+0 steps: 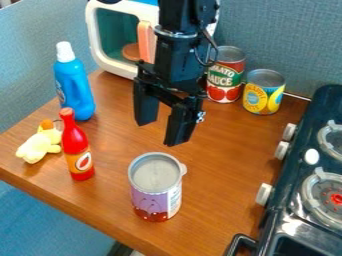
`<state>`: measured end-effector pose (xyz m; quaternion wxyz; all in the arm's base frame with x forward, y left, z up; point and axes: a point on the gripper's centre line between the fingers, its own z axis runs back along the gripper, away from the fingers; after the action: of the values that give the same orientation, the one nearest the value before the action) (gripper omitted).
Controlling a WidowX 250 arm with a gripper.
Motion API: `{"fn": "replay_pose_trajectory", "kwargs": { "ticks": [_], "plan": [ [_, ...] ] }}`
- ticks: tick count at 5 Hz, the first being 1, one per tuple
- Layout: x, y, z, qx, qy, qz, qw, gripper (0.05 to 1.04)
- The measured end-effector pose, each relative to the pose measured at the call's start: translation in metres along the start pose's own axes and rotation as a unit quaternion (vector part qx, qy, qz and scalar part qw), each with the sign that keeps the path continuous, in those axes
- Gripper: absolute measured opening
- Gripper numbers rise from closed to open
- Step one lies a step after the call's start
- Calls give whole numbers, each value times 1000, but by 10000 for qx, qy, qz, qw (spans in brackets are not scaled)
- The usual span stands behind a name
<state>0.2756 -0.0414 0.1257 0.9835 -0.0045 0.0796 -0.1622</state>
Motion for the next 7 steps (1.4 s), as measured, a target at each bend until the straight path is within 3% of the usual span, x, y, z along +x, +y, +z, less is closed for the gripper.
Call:
{"fn": "replay_pose_trajectory", "kwargs": {
  "ticks": [1, 2, 3, 4, 5, 6, 7],
  "plan": [
    [-2, 0, -9, -24, 128, -14, 9999, 1001],
    [-24, -6, -22, -44, -81, -343, 9994, 1001],
    [-40, -3, -23, 202, -117, -172, 9996, 1001],
    [-47, -12, -22, 521, 309, 119, 9981, 1001],
    [-51, -6, -41, 742, 1015, 604, 9902, 1001],
    [-56, -4, -61, 837, 1648, 889, 9787, 1001],
    [-59, -5, -71, 860, 1998, 1110, 9697, 1001]
  ]
}}
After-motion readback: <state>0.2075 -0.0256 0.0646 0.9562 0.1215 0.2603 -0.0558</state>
